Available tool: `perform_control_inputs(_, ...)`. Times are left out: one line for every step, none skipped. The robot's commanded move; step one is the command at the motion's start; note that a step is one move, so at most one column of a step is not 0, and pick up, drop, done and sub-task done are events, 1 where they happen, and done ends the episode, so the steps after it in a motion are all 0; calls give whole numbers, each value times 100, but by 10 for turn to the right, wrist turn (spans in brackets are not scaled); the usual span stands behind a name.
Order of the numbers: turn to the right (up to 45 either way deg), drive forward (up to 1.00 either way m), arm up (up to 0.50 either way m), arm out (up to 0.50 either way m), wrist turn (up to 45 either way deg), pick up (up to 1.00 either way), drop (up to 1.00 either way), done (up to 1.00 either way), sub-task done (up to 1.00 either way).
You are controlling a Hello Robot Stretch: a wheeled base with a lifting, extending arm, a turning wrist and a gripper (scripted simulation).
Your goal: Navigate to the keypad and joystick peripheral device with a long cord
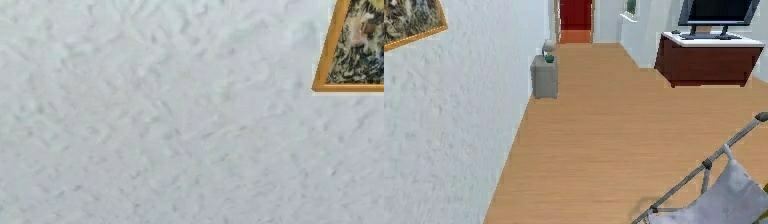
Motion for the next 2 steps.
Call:
perform_control_inputs(-150, 0, 0, 0, 0, 0, 0, 0, 0)
perform_control_inputs(0, 5, 0, 0, 0, 0, 0, 0, 0)
